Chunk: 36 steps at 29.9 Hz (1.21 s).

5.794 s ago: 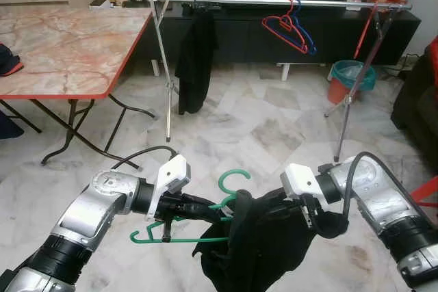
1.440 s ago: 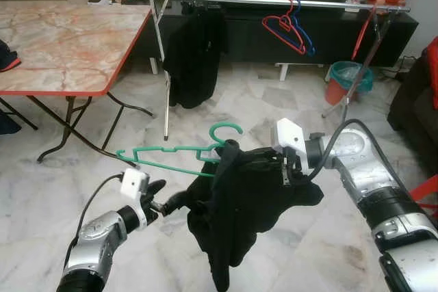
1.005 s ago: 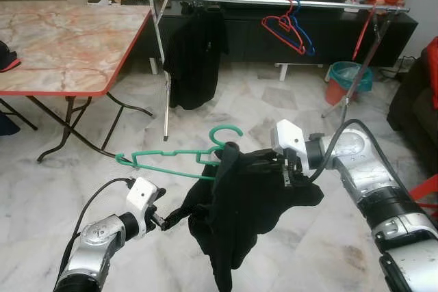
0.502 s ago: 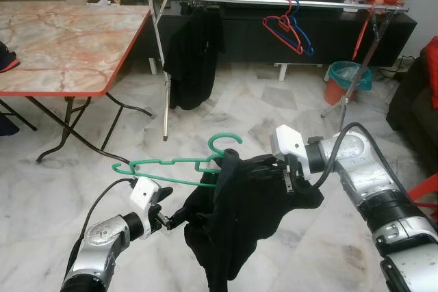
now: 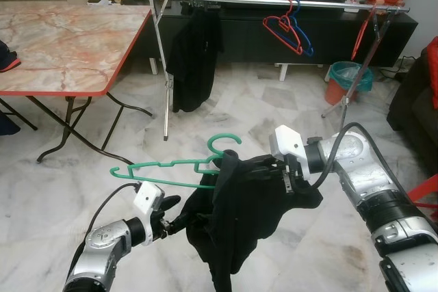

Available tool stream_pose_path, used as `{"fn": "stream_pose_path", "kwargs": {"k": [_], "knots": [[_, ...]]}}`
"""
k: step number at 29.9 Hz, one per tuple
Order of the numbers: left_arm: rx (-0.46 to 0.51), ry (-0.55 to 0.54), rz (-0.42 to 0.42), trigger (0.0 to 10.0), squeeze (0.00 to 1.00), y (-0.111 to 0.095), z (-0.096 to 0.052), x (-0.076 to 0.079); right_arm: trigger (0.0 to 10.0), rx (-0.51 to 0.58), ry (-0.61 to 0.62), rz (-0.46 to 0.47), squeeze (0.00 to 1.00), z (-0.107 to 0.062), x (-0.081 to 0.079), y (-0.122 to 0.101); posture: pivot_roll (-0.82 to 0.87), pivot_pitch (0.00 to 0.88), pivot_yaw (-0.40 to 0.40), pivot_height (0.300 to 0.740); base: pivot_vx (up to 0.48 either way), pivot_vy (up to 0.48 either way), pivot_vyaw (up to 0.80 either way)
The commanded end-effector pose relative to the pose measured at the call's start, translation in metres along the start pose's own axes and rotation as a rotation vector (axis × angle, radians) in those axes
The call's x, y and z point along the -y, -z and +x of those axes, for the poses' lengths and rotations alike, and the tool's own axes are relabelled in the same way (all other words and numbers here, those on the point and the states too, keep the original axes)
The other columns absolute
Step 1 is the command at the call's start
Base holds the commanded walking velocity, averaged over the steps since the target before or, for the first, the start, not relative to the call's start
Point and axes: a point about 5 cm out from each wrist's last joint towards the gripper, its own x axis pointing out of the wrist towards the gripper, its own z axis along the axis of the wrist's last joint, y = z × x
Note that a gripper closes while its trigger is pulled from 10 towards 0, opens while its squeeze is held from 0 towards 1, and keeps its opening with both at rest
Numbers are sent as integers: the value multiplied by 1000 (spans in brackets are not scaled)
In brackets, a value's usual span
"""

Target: Hang hanger

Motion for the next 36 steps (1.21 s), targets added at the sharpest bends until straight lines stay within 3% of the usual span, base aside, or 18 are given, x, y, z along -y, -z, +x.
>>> {"fn": "stream_pose_path", "kwargs": {"k": [1,2,3,4,5,7,36], "knots": [[-11,-4,5,10000,0,-1,4,0,0,33,3,-64,0,-2,6,-18,-60,0,-25,740,0,0,0],[-10,-13,5,10000,0,-1,5,-1,0,33,2,-64,0,-3,6,-18,-60,0,-26,740,0,0,0],[-9,-5,-5,8902,0,0,6,0,0,34,2,-63,0,-3,6,-18,-59,0,-26,740,0,0,0],[-9,-5,-5,8902,0,0,6,0,0,34,2,-63,0,-3,6,-18,-59,0,-26,740,0,0,0],[-8,-4,-7,5176,0,0,6,0,0,34,2,-63,0,-2,5,-18,-60,0,-26,740,0,0,0],[-9,-7,-8,0,0,0,7,1,0,35,4,-61,0,-3,6,-18,-62,0,-26,740,0,0,0],[-15,32,-29,0,0,3,6,5,0,33,33,-55,0,-3,9,-19,-57,0,-25,740,0,0,0]]}}
